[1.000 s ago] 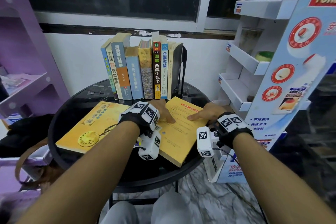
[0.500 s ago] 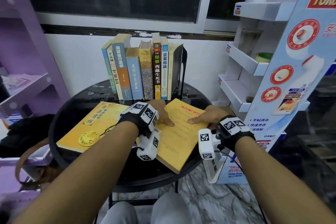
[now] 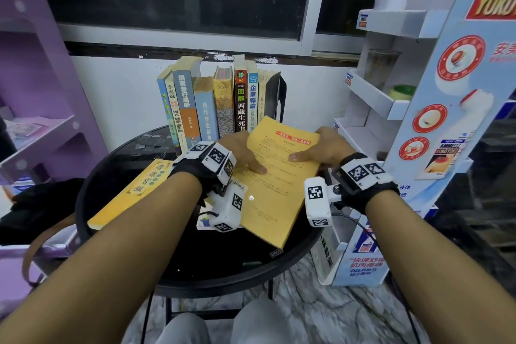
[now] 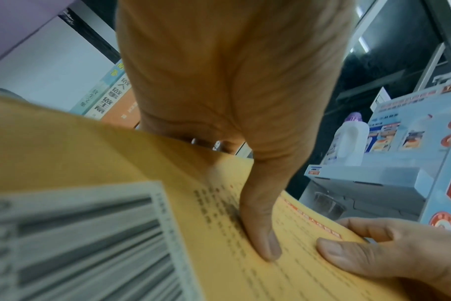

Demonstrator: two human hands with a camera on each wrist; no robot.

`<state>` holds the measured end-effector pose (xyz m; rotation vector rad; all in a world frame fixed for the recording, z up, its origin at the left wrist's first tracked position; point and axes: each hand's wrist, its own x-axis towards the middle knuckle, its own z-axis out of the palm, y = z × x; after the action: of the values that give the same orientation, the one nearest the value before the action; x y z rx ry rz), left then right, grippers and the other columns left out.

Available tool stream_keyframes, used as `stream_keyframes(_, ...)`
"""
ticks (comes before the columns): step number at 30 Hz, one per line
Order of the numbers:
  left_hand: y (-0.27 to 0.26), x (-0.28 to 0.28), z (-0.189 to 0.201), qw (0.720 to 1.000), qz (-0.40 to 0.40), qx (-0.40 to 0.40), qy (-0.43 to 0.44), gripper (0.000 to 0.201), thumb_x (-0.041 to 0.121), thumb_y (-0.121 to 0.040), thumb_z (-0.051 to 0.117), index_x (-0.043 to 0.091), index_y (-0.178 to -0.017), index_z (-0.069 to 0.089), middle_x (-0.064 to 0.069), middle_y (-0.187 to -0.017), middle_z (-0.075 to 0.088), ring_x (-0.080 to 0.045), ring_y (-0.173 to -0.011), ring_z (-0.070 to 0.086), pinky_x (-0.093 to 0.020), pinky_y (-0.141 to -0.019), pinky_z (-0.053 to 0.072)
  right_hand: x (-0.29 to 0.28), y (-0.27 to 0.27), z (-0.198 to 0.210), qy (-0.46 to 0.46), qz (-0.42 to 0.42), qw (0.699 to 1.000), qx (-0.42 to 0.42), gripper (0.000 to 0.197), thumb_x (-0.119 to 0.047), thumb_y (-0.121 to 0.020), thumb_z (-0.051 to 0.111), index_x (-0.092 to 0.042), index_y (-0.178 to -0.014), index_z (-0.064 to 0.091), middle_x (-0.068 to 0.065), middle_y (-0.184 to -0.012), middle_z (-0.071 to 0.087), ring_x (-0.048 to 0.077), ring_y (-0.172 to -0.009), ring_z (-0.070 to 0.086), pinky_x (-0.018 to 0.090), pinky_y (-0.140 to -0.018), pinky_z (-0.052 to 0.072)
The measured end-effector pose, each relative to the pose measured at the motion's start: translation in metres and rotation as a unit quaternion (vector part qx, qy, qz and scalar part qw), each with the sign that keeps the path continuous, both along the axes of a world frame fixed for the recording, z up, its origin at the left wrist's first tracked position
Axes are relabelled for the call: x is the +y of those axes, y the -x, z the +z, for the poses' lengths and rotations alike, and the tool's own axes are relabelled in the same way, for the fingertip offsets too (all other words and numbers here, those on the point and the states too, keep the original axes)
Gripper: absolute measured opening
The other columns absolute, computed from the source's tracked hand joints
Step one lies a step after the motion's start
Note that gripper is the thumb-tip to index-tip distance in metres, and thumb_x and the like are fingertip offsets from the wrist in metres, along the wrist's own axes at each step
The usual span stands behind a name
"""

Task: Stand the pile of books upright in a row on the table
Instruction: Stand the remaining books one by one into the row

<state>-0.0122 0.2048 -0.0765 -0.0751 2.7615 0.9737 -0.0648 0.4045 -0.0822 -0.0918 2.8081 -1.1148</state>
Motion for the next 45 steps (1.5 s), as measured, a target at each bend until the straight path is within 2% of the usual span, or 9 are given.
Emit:
stream_keyframes(5, 0.003, -0.005, 0.019, 0.996, 0.029, 0.076, -0.034, 0.075, 0.023, -0.064, 0.088, 0.017, -0.126, 0.046, 0.007, -0.115, 0.058, -0.016, -0.111, 0.055, -0.036, -0.092, 0.046, -0.004, -0.003, 0.025, 0.023, -0.015, 0.989, 0.145, 0.074, -0.032, -0.061, 0.091, -0.016, -0.119, 0.049, 0.003, -0.116, 0.056, 0.018, -0.099, 0.055, 0.034, -0.084, 0.05)
stream_keyframes(11, -0.001, -0.01, 0.013, 0.976, 0.083, 0.155, -0.126, 0.085, 0.009, -0.071, 0.082, 0.014, -0.135, 0.026, 0.001, -0.118, 0.055, -0.015, -0.103, 0.053, -0.031, -0.084, 0.044, -0.016, -0.017, 0.036, 0.07, -0.006, 0.959, 0.276, 0.076, -0.023, -0.062, 0.091, -0.021, -0.126, 0.049, 0.005, -0.124, 0.047, 0.009, -0.1, 0.041, 0.024, -0.084, 0.038)
stream_keyframes(16, -0.006, -0.018, 0.005, 0.959, 0.075, 0.159, -0.223, 0.105, 0.003, -0.069, 0.082, 0.019, -0.147, 0.013, -0.003, -0.131, 0.055, -0.023, -0.119, 0.055, -0.04, -0.098, 0.047, -0.023, -0.026, 0.034, 0.08, 0.032, 0.944, 0.318, 0.08, -0.022, -0.063, 0.09, -0.025, -0.13, 0.046, 0.004, -0.123, 0.047, 0.008, -0.104, 0.041, 0.021, -0.085, 0.036)
stream_keyframes(19, -0.005, -0.023, 0.003, 0.944, 0.08, 0.17, -0.271, 0.098, 0.008, -0.074, 0.079, 0.017, -0.148, 0.017, -0.001, -0.125, 0.058, -0.02, -0.111, 0.058, -0.04, -0.095, 0.049, -0.026, -0.029, 0.031, 0.129, 0.034, 0.937, 0.323, 0.087, -0.021, -0.065, 0.09, -0.027, -0.135, 0.039, 0.001, -0.121, 0.054, 0.012, -0.106, 0.052, 0.027, -0.088, 0.047)
stream_keyframes(23, -0.001, -0.028, 0.005, 0.916, 0.084, 0.192, -0.342, 0.078, 0.012, -0.077, 0.078, 0.013, -0.139, 0.031, 0.004, -0.11, 0.062, -0.016, -0.1, 0.064, -0.042, -0.094, 0.051, -0.023, -0.032, 0.031, 0.212, 0.031, 0.933, 0.288, 0.08, -0.019, -0.073, 0.085, -0.027, -0.137, 0.038, -0.012, -0.096, 0.059, 0.002, -0.089, 0.062, 0.021, -0.074, 0.055)
stream_keyframes(29, 0.005, -0.032, 0.015, 0.904, 0.077, 0.214, -0.361, 0.068, 0.011, -0.079, 0.076, 0.012, -0.133, 0.036, 0.0, -0.111, 0.061, -0.019, -0.1, 0.064, -0.044, -0.091, 0.052, -0.027, -0.032, 0.035, 0.246, 0.041, 0.931, 0.267, 0.052, -0.02, -0.074, 0.084, -0.024, -0.112, 0.049, -0.012, -0.098, 0.061, 0.004, -0.091, 0.063, 0.03, -0.075, 0.059)
stream_keyframes(35, 0.008, -0.042, 0.015, 0.919, 0.079, 0.213, -0.324, 0.062, 0.013, -0.083, 0.072, 0.01, -0.135, 0.038, 0.002, -0.111, 0.06, -0.014, -0.098, 0.06, -0.037, -0.092, 0.048, -0.034, -0.038, 0.042, 0.248, 0.074, 0.927, 0.272, 0.035, -0.02, -0.084, 0.076, -0.023, -0.111, 0.055, -0.007, -0.105, 0.065, 0.009, -0.095, 0.066, 0.035, -0.076, 0.061)
stream_keyframes(41, 0.007, -0.051, 0.015, 0.921, 0.082, 0.203, -0.323, 0.055, 0.011, -0.086, 0.069, 0.013, -0.134, 0.042, -0.006, -0.121, 0.059, -0.025, -0.114, 0.058, -0.049, -0.101, 0.046, -0.051, -0.049, 0.053, 0.202, 0.103, 0.935, 0.273, 0.038, -0.025, -0.082, 0.077, -0.028, -0.114, 0.057, -0.019, -0.095, 0.062, 0.005, -0.093, 0.064, 0.035, -0.078, 0.06)
stream_keyframes(45, 0.007, -0.053, 0.017, 0.922, 0.073, 0.188, -0.331, 0.059, 0.007, -0.086, 0.068, 0.013, -0.138, 0.039, -0.011, -0.129, 0.058, -0.028, -0.118, 0.058, -0.047, -0.101, 0.046, -0.055, -0.056, 0.066, 0.146, 0.126, 0.949, 0.251, 0.042, -0.024, -0.081, 0.076, -0.03, -0.119, 0.058, -0.018, -0.099, 0.061, 0.007, -0.092, 0.063, 0.024, -0.072, 0.057)
